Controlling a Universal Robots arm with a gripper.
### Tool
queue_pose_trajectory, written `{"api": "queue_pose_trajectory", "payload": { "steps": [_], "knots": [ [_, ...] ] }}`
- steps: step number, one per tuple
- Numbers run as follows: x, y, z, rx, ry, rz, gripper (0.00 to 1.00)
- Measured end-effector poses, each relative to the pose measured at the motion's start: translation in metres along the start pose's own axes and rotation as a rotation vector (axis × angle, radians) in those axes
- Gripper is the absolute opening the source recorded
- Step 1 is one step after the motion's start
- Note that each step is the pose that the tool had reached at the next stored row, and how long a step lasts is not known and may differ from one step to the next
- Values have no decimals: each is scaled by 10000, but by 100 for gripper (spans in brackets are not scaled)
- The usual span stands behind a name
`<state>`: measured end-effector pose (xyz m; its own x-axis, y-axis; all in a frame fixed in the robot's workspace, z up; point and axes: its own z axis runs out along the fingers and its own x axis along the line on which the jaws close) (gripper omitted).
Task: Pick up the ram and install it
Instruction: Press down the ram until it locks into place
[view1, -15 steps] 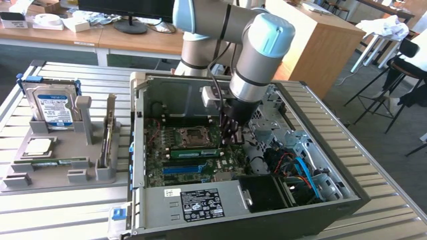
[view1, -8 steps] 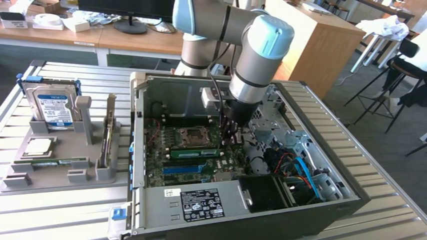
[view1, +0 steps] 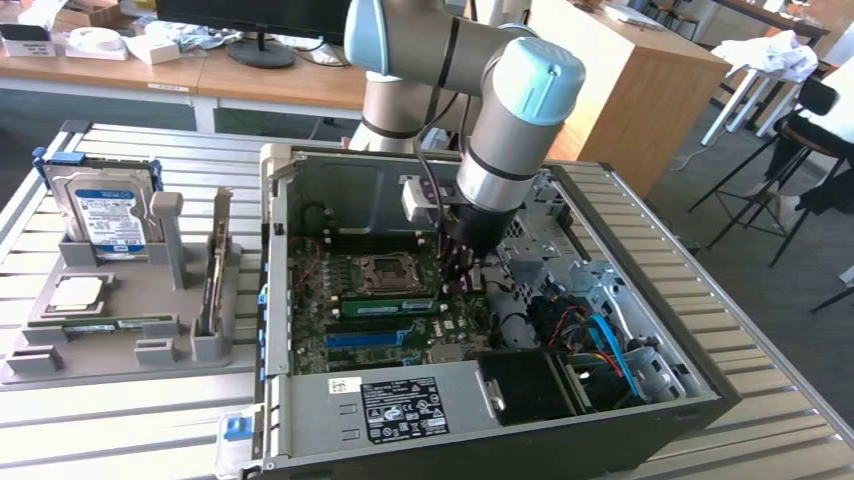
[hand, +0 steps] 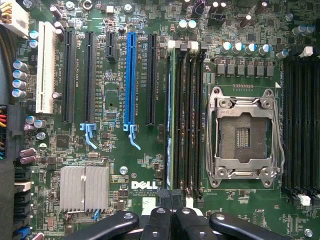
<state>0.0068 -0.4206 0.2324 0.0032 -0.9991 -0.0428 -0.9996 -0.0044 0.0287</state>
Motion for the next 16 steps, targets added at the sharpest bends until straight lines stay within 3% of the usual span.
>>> {"api": "queue_pose_trajectory", "payload": {
  "steps": [16],
  "knots": [
    [-32,-2,51,8,-5,1,10]
  ]
}}
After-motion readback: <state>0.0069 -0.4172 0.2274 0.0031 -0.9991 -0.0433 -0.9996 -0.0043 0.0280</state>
